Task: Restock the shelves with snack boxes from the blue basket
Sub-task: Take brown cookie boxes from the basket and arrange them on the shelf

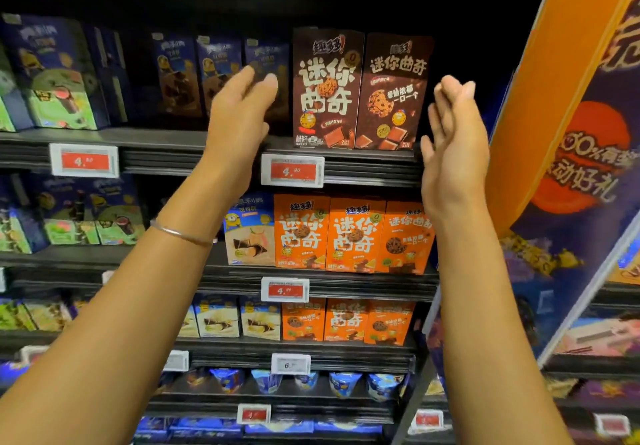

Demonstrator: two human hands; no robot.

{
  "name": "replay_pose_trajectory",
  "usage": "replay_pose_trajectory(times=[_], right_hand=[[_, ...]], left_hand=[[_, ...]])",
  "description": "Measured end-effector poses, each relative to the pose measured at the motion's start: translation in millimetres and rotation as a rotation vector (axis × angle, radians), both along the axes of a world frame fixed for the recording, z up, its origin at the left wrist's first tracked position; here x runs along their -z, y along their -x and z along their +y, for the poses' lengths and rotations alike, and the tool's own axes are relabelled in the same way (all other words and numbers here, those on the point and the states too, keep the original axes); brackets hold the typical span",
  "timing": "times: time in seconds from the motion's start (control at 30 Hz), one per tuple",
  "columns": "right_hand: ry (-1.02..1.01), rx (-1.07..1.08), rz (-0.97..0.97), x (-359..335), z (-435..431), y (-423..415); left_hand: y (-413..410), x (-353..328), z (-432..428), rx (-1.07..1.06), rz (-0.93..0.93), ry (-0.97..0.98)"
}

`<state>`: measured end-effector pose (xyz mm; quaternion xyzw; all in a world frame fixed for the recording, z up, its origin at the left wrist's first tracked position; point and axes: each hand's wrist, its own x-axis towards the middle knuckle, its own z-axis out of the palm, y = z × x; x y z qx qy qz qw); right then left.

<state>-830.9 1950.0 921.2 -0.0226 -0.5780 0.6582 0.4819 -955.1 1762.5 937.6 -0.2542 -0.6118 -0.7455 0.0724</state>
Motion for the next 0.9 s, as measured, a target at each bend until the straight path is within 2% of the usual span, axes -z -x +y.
replay_pose_trajectory(times=[0.17,0.3,0.37,0.53,0.63,0.73,0.9], right_hand=[[0.022,-0.202,0.054,43,-37,-17],[0.102,-0.438,-0.062,98,-67,-16],[0.171,-0.519,-0.197,137,-83,-13],[0.329,-0.621,-0.695,250,-125,-10],[0.381,-0.687,-0.981,321,-158,-22],[0.442,-0.675,-1.194,383,-199,-42],[0.641,-0.584,-1.348,460,-274,-71]], left_hand=[[-28,45,-41,0.011,-0.015,-0.133],[-45,119,-81,0.016,-0.107,-0.156],[-55,175,-103,-0.014,-0.227,-0.086],[-90,328,-163,-0.207,-0.782,0.121],[-122,396,-203,-0.272,-1.020,0.186],[-151,450,-245,-0.299,-1.139,0.273],[-166,520,-316,-0.240,-1.309,0.403]])
